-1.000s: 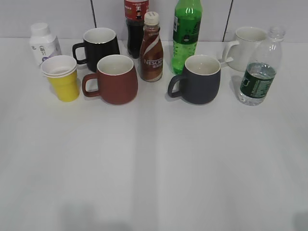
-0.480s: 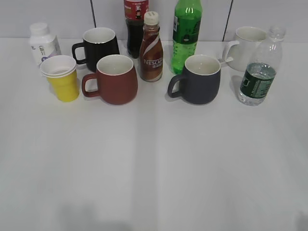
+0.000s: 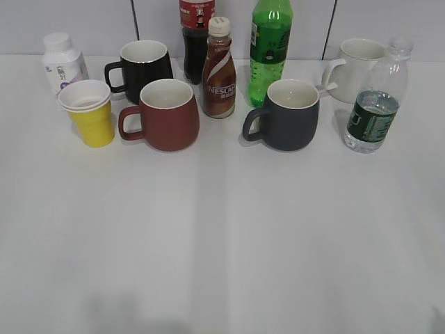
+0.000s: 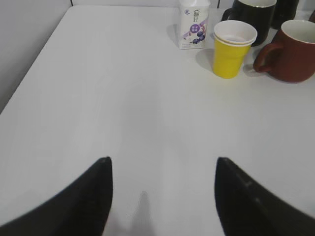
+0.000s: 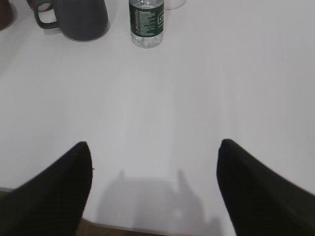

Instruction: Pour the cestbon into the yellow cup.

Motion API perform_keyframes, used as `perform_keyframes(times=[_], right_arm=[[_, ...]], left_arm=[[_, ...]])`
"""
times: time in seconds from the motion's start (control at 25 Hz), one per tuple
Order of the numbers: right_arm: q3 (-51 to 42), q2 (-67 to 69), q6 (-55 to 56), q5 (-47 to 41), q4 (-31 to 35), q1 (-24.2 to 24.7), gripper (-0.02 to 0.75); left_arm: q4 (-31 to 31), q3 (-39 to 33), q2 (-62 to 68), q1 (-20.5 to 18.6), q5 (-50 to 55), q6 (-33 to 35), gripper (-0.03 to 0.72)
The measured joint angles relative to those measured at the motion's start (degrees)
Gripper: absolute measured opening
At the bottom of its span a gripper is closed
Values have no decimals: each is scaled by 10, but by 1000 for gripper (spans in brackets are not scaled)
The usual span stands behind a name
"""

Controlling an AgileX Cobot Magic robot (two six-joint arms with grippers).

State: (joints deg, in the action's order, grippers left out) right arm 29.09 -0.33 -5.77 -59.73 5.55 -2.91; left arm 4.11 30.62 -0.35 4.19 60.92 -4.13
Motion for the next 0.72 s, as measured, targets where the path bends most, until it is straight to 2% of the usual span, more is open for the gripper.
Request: perform_keyframes(times=[0.72], right_arm=[[0, 0, 0, 0, 0, 0, 590]], left_arm=[[0, 0, 0, 0, 0, 0, 496]])
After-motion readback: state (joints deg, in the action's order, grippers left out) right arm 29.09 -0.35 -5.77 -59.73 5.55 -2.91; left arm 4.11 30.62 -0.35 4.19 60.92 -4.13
